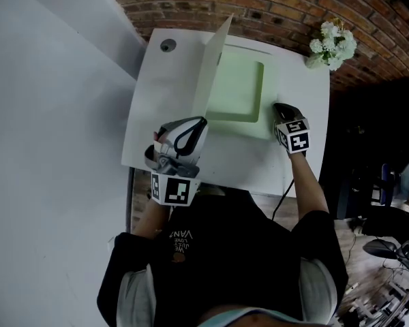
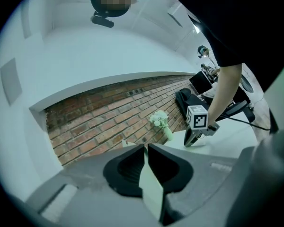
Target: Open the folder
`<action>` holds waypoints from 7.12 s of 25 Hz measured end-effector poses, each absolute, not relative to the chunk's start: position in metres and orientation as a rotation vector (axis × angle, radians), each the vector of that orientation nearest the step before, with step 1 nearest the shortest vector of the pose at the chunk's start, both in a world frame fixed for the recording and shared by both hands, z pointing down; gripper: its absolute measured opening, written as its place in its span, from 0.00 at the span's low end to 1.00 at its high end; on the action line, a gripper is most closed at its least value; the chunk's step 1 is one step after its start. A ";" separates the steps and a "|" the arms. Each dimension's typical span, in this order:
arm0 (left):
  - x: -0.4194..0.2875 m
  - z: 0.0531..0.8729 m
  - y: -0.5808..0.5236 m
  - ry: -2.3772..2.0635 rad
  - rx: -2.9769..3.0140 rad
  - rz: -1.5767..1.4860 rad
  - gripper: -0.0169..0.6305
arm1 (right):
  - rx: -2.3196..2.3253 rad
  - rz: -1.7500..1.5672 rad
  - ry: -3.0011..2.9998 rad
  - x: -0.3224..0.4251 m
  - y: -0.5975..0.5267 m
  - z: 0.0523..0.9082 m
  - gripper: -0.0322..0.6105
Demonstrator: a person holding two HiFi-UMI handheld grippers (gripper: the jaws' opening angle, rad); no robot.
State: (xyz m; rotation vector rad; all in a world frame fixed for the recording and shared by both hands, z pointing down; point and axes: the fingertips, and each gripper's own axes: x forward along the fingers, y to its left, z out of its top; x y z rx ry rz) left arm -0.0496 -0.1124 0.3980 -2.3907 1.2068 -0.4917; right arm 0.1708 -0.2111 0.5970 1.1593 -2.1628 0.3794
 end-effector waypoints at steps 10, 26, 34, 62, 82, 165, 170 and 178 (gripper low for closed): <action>-0.111 0.391 -0.124 1.339 -2.330 -0.494 0.07 | 1.204 0.377 -2.106 0.171 -0.212 0.597 0.05; -0.197 0.409 -0.140 1.620 -2.291 -0.497 0.10 | 1.268 0.378 -2.058 0.172 -0.212 0.598 0.05; -0.237 0.435 -0.146 1.802 -2.310 -0.525 0.11 | 1.278 0.387 -2.052 0.174 -0.212 0.597 0.05; -0.333 0.569 -0.167 2.045 -2.307 -0.911 0.12 | 1.289 0.385 -2.014 0.174 -0.212 0.597 0.05; -0.344 0.642 -0.174 2.056 -2.325 -1.214 0.07 | 1.304 0.385 -2.016 0.173 -0.212 0.597 0.05; -0.259 0.460 -0.179 1.758 -2.314 -0.848 0.03 | 1.390 0.405 -2.184 0.163 -0.171 0.541 0.05; -0.253 0.448 -0.178 1.727 -2.315 -0.813 0.03 | 1.408 0.387 -2.202 0.160 -0.165 0.530 0.05; -0.243 0.429 -0.174 1.666 -2.321 -0.756 0.03 | 1.438 0.361 -2.235 0.154 -0.155 0.511 0.05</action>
